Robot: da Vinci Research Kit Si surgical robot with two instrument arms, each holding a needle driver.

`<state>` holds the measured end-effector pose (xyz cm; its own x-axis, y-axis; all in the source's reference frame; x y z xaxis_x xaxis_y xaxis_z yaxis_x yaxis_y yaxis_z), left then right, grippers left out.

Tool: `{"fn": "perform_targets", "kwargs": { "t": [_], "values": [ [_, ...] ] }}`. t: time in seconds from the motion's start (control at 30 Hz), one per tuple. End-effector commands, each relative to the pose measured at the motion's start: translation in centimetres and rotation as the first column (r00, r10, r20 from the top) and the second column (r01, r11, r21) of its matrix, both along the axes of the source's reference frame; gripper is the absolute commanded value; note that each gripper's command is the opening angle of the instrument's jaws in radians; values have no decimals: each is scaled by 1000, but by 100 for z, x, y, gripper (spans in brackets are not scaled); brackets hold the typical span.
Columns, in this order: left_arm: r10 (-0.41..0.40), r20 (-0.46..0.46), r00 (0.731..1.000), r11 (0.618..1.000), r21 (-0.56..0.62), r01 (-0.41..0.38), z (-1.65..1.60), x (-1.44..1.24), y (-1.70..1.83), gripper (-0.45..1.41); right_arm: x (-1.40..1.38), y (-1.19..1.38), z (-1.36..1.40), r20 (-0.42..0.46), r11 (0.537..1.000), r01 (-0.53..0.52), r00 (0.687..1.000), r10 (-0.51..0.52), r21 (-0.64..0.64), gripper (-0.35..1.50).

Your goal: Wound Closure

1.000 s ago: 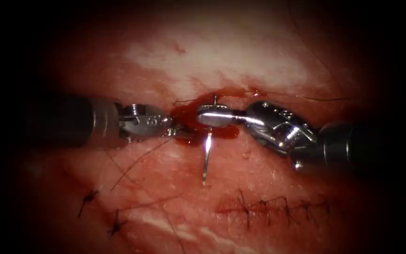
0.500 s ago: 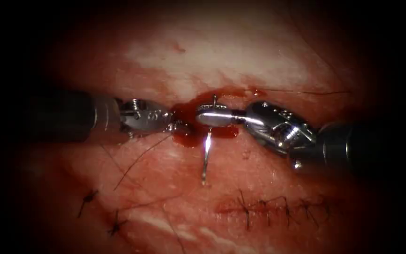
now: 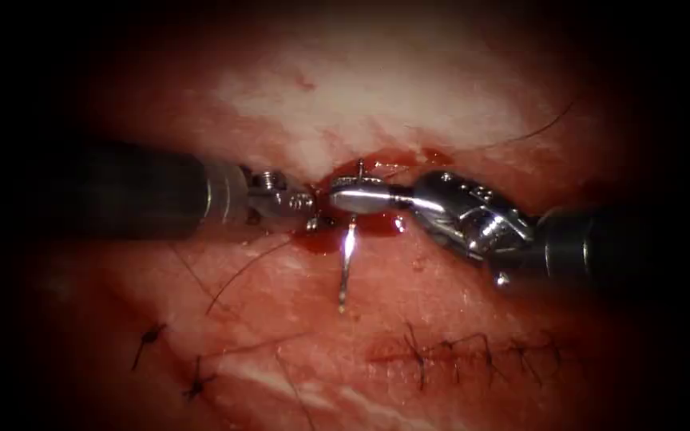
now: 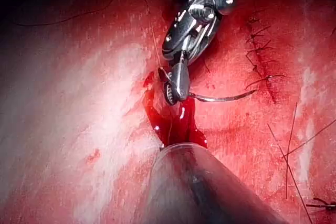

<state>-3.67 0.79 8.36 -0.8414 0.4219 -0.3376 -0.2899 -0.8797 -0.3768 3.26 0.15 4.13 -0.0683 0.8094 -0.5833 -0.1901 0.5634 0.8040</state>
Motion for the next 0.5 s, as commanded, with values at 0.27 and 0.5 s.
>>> {"fn": "perform_targets", "kwargs": {
  "t": [0.27, 0.5],
  "values": [
    [73, -4, 997, 994, 86, -73, -30, 9, -31, -6, 10, 15, 30, 91, 997, 5, 996, 3, -81, -35],
    [86, 14, 996, 990, 107, -87, -35, 9, -39, -11, 17, 10, 50, 141, 988, 38, 990, -17, -149, -35]
  ]
}}
